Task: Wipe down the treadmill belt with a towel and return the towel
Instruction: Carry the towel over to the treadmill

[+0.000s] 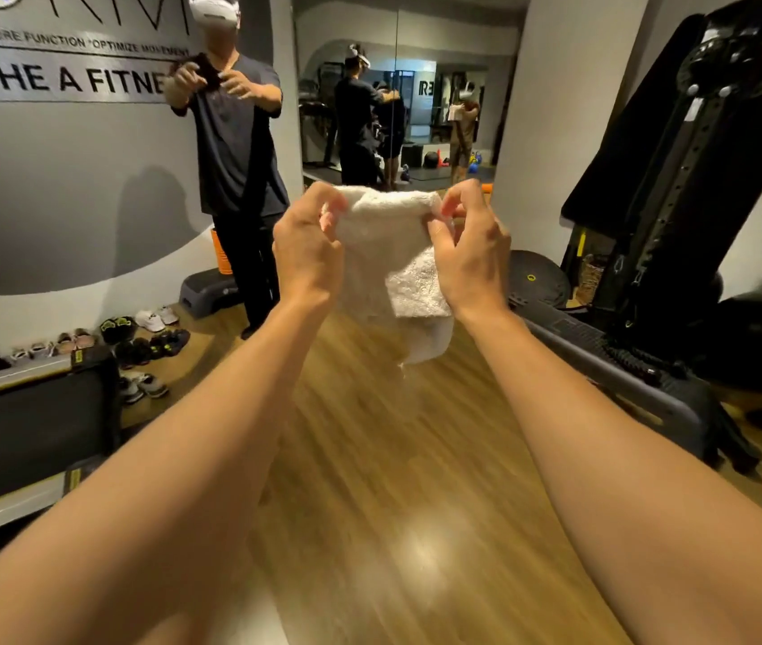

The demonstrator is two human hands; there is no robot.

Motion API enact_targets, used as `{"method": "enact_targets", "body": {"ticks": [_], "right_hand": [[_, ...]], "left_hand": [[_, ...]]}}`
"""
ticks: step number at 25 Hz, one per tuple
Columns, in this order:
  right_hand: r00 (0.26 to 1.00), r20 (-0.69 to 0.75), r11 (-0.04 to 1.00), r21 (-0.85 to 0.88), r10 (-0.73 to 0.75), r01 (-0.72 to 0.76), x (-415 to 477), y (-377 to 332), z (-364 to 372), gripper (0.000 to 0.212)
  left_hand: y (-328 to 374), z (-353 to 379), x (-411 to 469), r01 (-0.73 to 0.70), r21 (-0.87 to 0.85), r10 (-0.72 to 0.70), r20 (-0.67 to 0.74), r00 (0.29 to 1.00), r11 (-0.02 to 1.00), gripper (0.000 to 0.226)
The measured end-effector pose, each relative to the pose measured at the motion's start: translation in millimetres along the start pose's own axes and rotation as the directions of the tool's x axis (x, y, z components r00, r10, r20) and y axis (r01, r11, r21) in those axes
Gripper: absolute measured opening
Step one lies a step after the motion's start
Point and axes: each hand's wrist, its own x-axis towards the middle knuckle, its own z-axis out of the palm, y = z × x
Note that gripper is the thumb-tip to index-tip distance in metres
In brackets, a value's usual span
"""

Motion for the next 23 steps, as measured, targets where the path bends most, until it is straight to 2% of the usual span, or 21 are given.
{"method": "enact_targets", "body": {"ticks": [2,7,11,15,19,23], "right_hand": [[0.997,0.066,1.0,0.001,-0.03,0.03,28.5,32.4,30.2,0.007],[0.985,0.167,0.99,0.139,-0.048,0.024,108.5,115.5,137.7,0.021],[0.949,0.301,0.992,0.109,-0.089,0.059,143.6,161.4,226.1,0.034],[0.935,0.346,0.994,0.097,-0.075,0.044,190.4,207.3,323.0,0.043],[0.926,0.37,0.993,0.119,-0.069,0.027,246.7,232.5,410.1,0.042],[0.911,0.408,0.99,0.141,-0.061,0.004,296.0,266.6,506.8,0.042]], "left_hand": [[-21.7,31.0,32.7,0.021,0.011,-0.021,-0.023,1.0,1.0,0.031],[-78.4,107.1,114.0,0.035,0.13,-0.026,-0.066,0.997,0.991,0.031],[-146.4,149.9,181.6,0.052,0.193,-0.033,-0.101,0.994,0.98,0.025],[-227.3,195.9,257.7,0.075,0.21,-0.048,-0.131,0.99,0.975,0.027],[-286.8,228.2,343.5,0.126,0.202,-0.094,-0.162,0.982,0.971,0.028],[-350.1,257.3,411.8,0.159,0.278,-0.109,-0.185,0.977,0.947,0.029]]}}
